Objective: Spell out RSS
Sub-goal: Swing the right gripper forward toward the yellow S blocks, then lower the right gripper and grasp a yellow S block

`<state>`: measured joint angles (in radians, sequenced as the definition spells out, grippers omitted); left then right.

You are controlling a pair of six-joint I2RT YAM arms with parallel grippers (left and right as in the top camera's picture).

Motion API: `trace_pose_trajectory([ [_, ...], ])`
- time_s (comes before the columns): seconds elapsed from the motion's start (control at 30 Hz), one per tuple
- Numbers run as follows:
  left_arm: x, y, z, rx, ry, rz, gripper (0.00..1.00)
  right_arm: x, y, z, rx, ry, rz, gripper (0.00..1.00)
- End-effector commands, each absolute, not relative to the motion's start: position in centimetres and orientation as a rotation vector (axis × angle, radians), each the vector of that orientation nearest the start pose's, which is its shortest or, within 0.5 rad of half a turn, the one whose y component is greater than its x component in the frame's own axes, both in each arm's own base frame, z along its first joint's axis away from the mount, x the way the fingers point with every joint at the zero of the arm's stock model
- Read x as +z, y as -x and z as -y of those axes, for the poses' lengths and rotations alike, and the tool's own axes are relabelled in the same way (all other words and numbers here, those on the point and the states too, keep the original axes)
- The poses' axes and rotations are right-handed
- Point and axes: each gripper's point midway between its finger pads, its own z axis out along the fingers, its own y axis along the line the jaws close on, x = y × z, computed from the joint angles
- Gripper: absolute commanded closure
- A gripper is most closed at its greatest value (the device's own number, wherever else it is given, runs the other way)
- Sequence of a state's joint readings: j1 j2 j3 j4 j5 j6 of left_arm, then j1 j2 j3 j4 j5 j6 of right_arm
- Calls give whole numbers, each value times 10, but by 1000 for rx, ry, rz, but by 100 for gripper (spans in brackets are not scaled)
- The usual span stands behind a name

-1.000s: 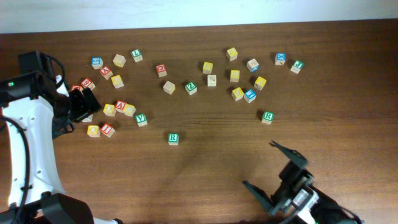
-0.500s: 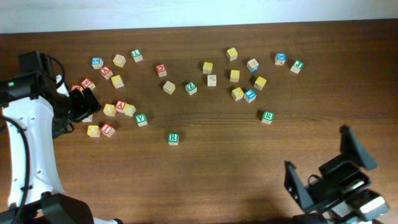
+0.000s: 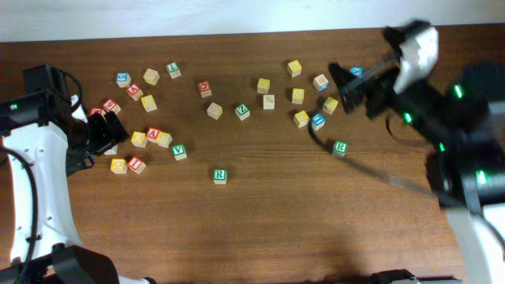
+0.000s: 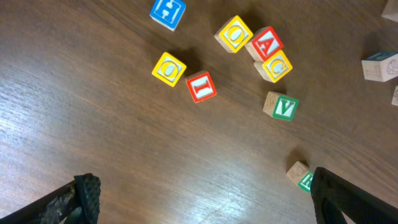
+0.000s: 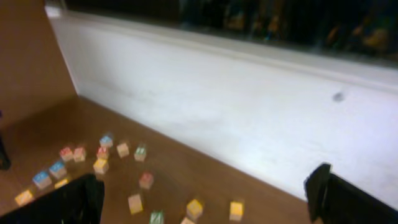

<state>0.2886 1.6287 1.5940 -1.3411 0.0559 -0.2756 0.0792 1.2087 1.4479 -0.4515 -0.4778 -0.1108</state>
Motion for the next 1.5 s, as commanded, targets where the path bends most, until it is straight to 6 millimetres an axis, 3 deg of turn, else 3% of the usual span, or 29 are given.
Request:
trace_pose_trajectory([
  [0.0, 188, -319, -84, -91, 802, -2832, 1, 429, -400, -125, 466, 555, -1793, 2],
  [0.03, 188, -319, -84, -91, 802, -2832, 1, 412, -425, -120, 429, 513, -1900, 2],
  [0.13, 188, -319, -84, -91, 802, -2832, 1, 375, -458, -109, 373, 453, -2085, 2],
  [0.17, 188, -319, -84, -91, 802, -2832, 1, 353, -468, -116, 431, 468, -2159, 2],
  [0.3, 188, -319, -84, -91, 802, -2832, 1, 325, -464, -164, 855, 559, -2183, 2],
  [0.4, 188, -319, -84, -91, 802, -2832, 1, 288, -463, -170, 964, 527, -2298, 2],
  [0.47, 188, -319, -84, -91, 802, -2832, 1, 272, -476, -171, 972, 512, -2313, 2],
  [0.53, 188, -319, -84, -91, 802, -2831, 1, 245, -493, -161, 889, 306, -2433, 2],
  [0.63, 188, -319, -84, -91, 802, -2832, 1, 201, -510, -130, 504, 22, -2587, 1],
  [0.8, 188, -319, -84, -91, 802, -2831, 1, 169, -517, -127, 85, -125, -2606, 3],
  [0.9, 188, -319, -84, -91, 802, -2832, 1, 143, -522, -128, -65, -129, -2614, 3],
  [1.0, 188, -319, -84, -91, 802, -2831, 1, 122, -527, -132, -66, -124, -2637, 7],
  [1.17, 188, -319, -84, -91, 802, -2832, 1, 100, -537, -126, -76, -145, -2648, 29],
  [1.47, 188, -319, -84, -91, 802, -2831, 1, 52, -539, -147, 47, -55, -2732, 29],
])
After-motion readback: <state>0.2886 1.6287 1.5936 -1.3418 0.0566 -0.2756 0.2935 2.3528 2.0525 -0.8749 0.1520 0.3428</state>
